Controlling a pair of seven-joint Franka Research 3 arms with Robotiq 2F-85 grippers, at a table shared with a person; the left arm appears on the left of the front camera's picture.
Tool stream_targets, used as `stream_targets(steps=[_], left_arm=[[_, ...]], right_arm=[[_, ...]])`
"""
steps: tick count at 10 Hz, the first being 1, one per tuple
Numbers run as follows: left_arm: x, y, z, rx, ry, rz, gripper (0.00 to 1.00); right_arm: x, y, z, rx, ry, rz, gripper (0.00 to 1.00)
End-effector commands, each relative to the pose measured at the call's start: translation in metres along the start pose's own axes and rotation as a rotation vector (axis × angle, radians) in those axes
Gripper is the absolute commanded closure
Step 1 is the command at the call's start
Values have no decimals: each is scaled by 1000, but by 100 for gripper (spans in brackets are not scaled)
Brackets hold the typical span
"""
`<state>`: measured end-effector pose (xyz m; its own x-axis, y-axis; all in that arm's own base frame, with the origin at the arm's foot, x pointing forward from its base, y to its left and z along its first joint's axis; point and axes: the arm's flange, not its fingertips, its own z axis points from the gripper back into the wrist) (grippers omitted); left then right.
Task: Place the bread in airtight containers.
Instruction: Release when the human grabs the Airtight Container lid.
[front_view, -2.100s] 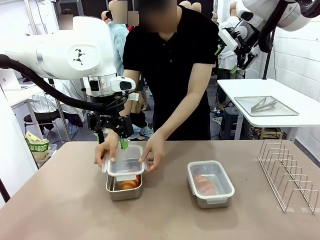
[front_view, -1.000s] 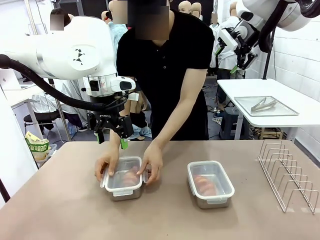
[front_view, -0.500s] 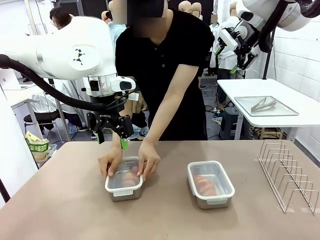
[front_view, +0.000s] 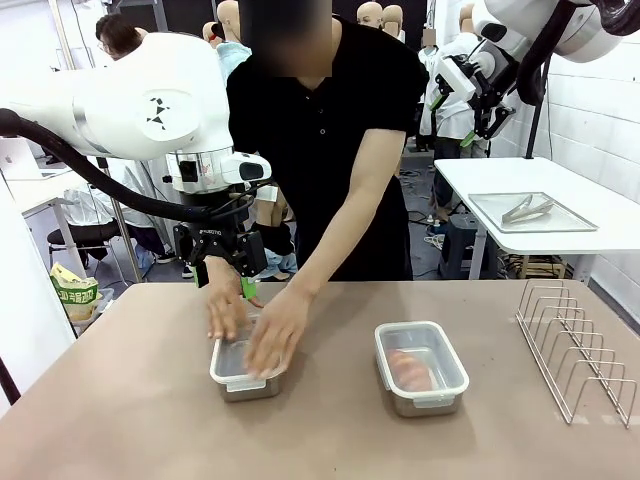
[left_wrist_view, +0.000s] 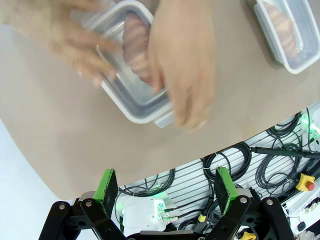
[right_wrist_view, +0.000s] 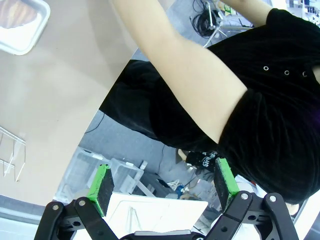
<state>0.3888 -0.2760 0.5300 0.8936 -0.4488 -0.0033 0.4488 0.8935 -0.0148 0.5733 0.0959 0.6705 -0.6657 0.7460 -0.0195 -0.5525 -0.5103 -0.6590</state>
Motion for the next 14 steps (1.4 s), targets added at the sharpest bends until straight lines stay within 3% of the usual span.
stream_targets(steps=[1, 14], left_arm=[[-1, 1, 2, 8, 0, 2, 0], [-1, 1, 2, 8, 0, 2, 0]], right_arm=[[0, 0, 0, -7, -2, -5, 0], [0, 0, 0, -7, -2, -5, 0]])
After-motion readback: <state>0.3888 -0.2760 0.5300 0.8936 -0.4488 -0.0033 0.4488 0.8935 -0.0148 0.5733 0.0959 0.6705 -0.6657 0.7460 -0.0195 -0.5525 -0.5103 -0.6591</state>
